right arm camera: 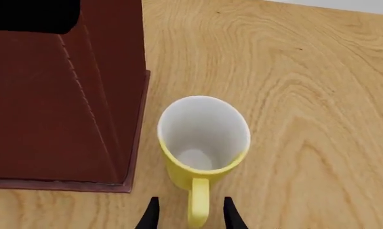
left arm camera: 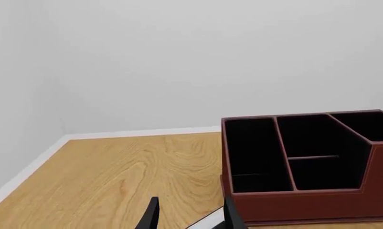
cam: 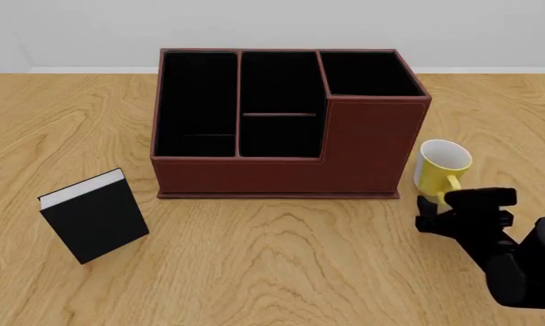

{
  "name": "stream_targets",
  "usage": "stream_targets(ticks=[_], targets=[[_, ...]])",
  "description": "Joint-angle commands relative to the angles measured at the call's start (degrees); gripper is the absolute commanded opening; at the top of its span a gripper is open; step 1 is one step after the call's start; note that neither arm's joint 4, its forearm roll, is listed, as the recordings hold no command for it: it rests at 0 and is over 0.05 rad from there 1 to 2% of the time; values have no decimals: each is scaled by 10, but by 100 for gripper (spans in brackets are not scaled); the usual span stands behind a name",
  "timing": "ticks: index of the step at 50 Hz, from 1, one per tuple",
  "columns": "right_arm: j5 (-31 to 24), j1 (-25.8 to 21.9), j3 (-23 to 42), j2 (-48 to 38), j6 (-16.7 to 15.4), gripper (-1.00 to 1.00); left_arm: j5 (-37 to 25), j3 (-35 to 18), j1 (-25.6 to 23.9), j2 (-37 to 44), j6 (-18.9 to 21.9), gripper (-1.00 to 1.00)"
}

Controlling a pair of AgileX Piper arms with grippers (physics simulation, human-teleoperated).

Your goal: Pick up the yellow and white mug and place it to the right of the caddy.

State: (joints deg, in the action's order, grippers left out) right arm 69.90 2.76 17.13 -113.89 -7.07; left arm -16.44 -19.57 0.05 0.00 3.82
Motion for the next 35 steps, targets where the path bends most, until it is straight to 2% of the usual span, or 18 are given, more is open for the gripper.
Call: stream_targets(ticks=[1,11,25,29,35], targets=[[0,-1,-17,13,-6,100,2,3,0,0,-1,100],[0,-1,-73,80,-3,100,5,6,3,0,-3,100],[0,-1,-155,191,-19,100,7,7,-1,0,-4,100],[0,-17,-167,204,-23,100,6,5,-4,0,-6,100],[0,-8,-171,225,-36,100,8,9,-8,0,-8,100]])
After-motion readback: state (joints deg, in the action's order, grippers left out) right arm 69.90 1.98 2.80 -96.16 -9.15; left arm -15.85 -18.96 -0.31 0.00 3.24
